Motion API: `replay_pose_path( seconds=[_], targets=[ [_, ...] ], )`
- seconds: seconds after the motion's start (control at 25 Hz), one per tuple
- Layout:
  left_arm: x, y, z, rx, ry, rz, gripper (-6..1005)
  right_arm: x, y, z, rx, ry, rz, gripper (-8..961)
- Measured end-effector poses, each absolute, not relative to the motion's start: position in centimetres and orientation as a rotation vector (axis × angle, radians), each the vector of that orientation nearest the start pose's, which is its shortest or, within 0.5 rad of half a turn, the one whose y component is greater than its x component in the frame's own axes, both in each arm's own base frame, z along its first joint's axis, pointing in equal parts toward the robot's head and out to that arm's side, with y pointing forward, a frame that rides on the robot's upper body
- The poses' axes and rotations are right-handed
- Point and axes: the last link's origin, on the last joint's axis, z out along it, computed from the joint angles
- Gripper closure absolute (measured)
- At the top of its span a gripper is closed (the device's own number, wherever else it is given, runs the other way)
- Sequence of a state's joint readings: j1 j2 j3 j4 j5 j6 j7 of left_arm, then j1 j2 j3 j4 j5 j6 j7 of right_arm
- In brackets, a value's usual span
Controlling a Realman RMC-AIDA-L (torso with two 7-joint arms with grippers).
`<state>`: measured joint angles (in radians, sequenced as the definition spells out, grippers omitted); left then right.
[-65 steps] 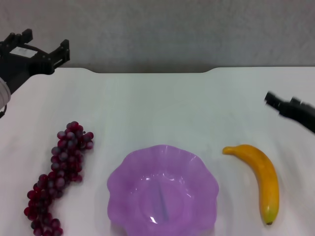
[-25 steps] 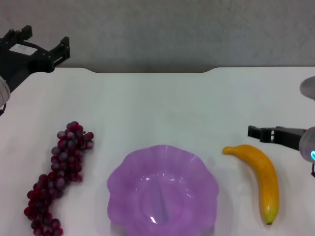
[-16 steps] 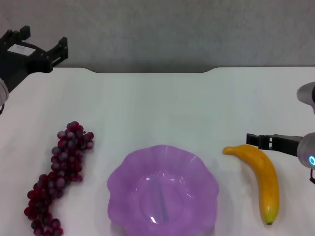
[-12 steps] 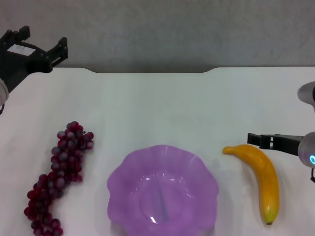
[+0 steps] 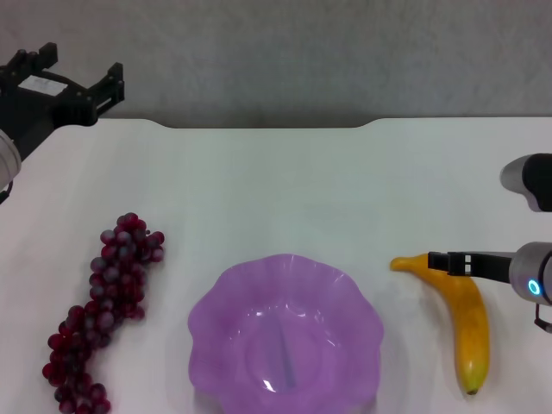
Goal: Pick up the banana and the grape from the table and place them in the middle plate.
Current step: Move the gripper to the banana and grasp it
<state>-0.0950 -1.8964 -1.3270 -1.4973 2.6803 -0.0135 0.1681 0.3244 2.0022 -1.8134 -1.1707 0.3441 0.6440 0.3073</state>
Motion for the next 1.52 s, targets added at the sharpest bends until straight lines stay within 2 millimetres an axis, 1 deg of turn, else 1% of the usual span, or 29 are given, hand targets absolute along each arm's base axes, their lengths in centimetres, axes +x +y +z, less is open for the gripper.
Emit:
replay_pose_path(
  seconds=[0.4, 0.6, 0.84, 1.12, 1.52],
  targets=[
    [-20.7, 36.4, 6.9, -1.8, -0.472, -0.49, 125, 28.0, 36.0, -4.3, -1.861, 1.361, -0.009, 187],
    [-20.7, 36.4, 6.9, -1.801, -0.469, -0.487, 125, 28.2, 36.0, -4.4, -1.859, 1.365, -0.016, 188],
    [-20.9, 36.4, 6.9, -1.8, -0.469, -0.483, 126, 29.0, 35.7, -4.3, -1.839, 1.386, -0.035, 188],
    [-20.7, 36.6, 6.9, -1.801, -0.465, -0.484, 126, 29.0, 35.8, -4.4, -1.846, 1.381, -0.045, 189],
    [-20.5, 36.6, 6.9, -1.802, -0.461, -0.488, 126, 29.8, 36.0, -5.3, -1.85, 1.386, -0.109, 190]
  ],
)
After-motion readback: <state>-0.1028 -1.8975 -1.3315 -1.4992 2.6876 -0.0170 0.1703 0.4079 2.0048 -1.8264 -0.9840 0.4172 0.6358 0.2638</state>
